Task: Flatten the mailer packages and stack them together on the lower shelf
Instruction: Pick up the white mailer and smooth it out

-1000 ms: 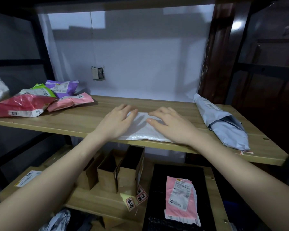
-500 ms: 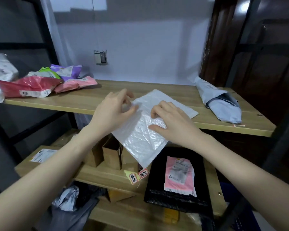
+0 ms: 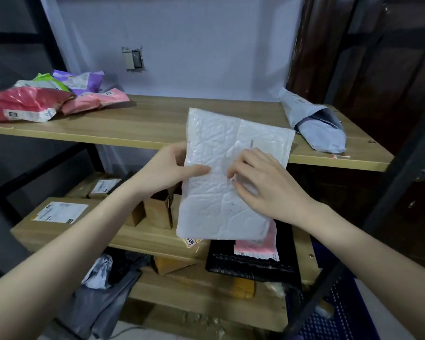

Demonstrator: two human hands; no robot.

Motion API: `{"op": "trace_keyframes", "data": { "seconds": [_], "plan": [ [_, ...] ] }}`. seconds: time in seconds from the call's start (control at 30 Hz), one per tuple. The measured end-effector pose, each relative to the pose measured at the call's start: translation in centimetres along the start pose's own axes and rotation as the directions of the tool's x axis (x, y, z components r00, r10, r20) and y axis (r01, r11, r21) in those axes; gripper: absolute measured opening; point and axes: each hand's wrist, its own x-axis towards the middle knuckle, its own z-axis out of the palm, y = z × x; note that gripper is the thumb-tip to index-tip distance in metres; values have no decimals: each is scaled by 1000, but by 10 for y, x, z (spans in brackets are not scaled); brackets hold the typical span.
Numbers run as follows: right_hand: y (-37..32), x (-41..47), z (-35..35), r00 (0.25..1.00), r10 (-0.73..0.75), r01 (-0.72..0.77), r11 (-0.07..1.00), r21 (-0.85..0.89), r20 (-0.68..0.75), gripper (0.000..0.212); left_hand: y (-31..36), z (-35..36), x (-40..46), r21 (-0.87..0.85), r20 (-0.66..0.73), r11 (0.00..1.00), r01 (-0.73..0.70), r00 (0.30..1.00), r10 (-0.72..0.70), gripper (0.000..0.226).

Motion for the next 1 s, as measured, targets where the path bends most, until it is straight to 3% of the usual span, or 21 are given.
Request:
{"op": "trace_keyframes", "data": {
  "seconds": [0.13, 0.3, 0.37, 0.5, 0.6, 0.67, 0.73, 0.83, 0.9, 1.0],
  "plan": [
    [6, -17, 10, 998, -4, 3, 1000, 26, 66, 9, -31, 13, -8, -9, 85, 998, 58, 995, -57, 22],
    [18, -46, 23, 968, 185, -198, 979, 58, 170, 5, -69, 26, -7, -58, 101, 990, 131, 987, -125, 20],
    [25, -58, 31, 904, 353, -380, 922, 74, 241, 10, -84, 32, -5, -87, 96, 982, 167, 983, -158, 20],
    [38, -82, 54, 687, 598, -699, 700, 150, 412, 31, -106, 48, 1, -133, 98, 964, 232, 971, -220, 21],
    [49, -97, 76, 557, 658, -822, 524, 223, 507, 66, -120, 64, 9, -128, 105, 949, 289, 955, -277, 26],
    [57, -107, 89, 521, 671, -853, 433, 292, 528, 71, -131, 79, 17, -143, 104, 935, 325, 944, -312, 28],
    [64, -116, 102, 517, 710, -856, 413, 311, 478, 71, -144, 95, 28, -161, 75, 925, 345, 939, -337, 30],
    [76, -124, 120, 504, 778, -858, 398, 326, 375, 62, -168, 116, 45, -108, 29, 913, 393, 919, -393, 67],
    [85, -126, 129, 475, 808, -872, 380, 309, 348, 53, -183, 128, 55, -58, 127, 913, 403, 910, -394, 97],
    [97, -132, 142, 458, 821, -887, 394, 243, 341, 46, -200, 143, 71, 92, 241, 922, 377, 890, -388, 106]
  ]
}}
